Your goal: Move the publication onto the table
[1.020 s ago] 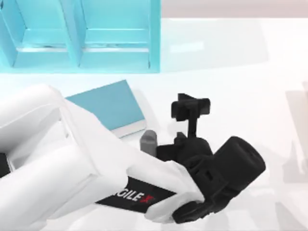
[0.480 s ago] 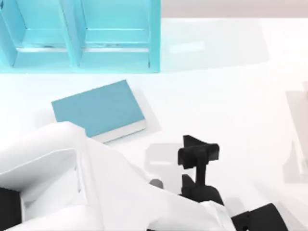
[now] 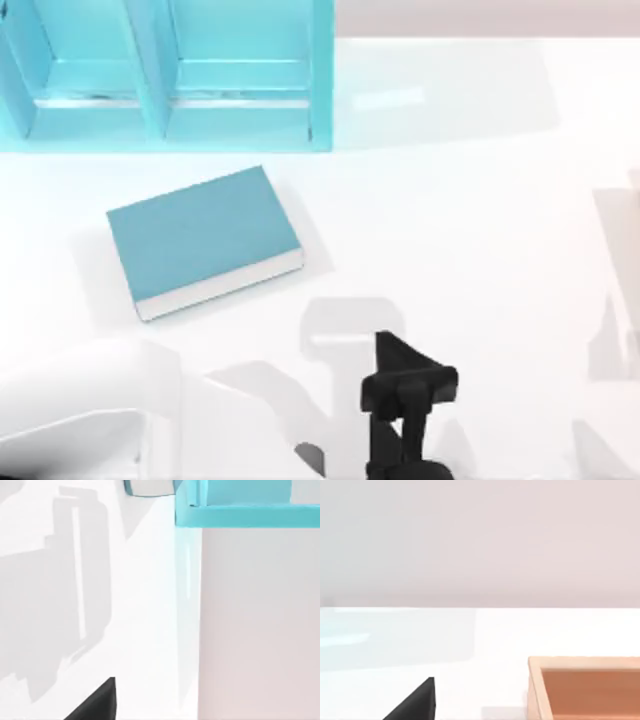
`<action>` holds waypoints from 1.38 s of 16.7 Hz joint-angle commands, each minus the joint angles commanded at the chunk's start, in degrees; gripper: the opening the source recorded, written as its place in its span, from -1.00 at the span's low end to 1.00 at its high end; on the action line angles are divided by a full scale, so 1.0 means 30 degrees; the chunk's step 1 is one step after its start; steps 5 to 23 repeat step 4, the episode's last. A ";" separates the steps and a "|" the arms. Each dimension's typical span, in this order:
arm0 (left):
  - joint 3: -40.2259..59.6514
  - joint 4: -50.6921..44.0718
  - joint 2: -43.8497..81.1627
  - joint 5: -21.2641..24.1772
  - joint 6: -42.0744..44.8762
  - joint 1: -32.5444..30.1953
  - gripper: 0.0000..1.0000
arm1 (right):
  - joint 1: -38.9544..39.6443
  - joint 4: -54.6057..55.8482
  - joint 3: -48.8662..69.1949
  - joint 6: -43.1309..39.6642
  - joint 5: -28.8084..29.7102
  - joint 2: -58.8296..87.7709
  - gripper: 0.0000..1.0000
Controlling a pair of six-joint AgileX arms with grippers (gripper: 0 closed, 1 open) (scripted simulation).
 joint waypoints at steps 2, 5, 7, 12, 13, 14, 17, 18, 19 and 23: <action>0.0071 -0.0720 -0.0072 -0.0110 -0.0707 -0.0261 1.00 | 0.0000 0.0000 0.0000 0.0000 0.0000 0.0000 1.00; 0.0077 -0.0789 -0.0080 -0.0121 -0.0774 -0.0286 1.00 | 0.0000 0.0000 0.0000 0.0000 0.0000 0.0000 1.00; 0.0077 -0.0789 -0.0080 -0.0121 -0.0774 -0.0286 1.00 | 0.0000 0.0000 0.0000 0.0000 0.0000 0.0000 1.00; 0.0077 -0.0789 -0.0080 -0.0121 -0.0774 -0.0286 1.00 | 0.0000 0.0000 0.0000 0.0000 0.0000 0.0000 1.00; 0.0077 -0.0789 -0.0080 -0.0121 -0.0774 -0.0286 1.00 | 0.0000 0.0000 0.0000 0.0000 0.0000 0.0000 1.00; 0.0077 -0.0789 -0.0080 -0.0121 -0.0774 -0.0286 1.00 | 0.0000 0.0000 0.0000 0.0000 0.0000 0.0000 1.00; 0.0077 -0.0789 -0.0080 -0.0121 -0.0774 -0.0286 1.00 | 0.0000 0.0000 0.0000 0.0000 0.0000 0.0000 1.00; 0.0077 -0.0789 -0.0080 -0.0121 -0.0774 -0.0286 1.00 | 0.0000 0.0000 0.0000 0.0000 0.0000 0.0000 1.00; 0.0077 -0.0789 -0.0080 -0.0121 -0.0774 -0.0286 1.00 | 0.0000 0.0000 0.0000 0.0000 0.0000 0.0000 1.00; 0.0077 -0.0789 -0.0080 -0.0121 -0.0774 -0.0286 1.00 | 0.0000 0.0000 0.0000 0.0000 0.0000 0.0000 1.00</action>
